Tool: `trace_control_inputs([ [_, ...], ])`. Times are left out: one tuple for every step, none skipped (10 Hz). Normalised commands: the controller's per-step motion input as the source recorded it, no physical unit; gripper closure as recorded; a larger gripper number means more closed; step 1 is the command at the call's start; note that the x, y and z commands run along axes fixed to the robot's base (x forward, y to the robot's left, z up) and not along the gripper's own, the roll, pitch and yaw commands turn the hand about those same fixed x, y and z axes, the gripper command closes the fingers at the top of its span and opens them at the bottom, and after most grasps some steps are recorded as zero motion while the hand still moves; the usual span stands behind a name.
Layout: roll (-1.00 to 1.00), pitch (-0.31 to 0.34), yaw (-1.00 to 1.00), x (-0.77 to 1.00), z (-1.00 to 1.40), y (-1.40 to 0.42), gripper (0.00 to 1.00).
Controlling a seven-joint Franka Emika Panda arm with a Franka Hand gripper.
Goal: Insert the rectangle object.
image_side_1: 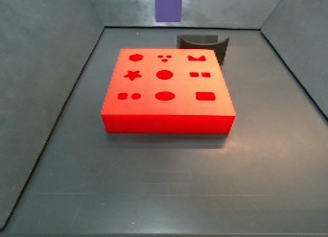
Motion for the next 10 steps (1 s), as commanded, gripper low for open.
trace_control_inputs([
  [-0.01, -0.050, 0.00, 0.73, -0.46, -0.08, 1.00],
  [-0.05, -0.123, 0.00, 1.00, -0.55, 0.00, 1.00],
  [-0.04, -0.104, 0.00, 1.00, -0.51, 0.00, 1.00],
  [-0.04, -0.107, 0.00, 1.00, -0.50, 0.00, 1.00],
  [-0.03, -0.107, 0.00, 1.00, -0.49, 0.00, 1.00],
  [-0.01, -0.103, 0.00, 1.00, -0.46, 0.00, 1.00],
  [0.00, -0.084, 0.00, 1.00, -0.45, 0.00, 1.00],
  [0.00, -0.084, 0.00, 1.00, -0.45, 0.00, 1.00],
  [0.00, -0.066, 0.00, 1.00, -0.41, 0.00, 1.00],
  [0.07, -0.033, -0.01, 1.00, -0.33, 0.01, 1.00],
])
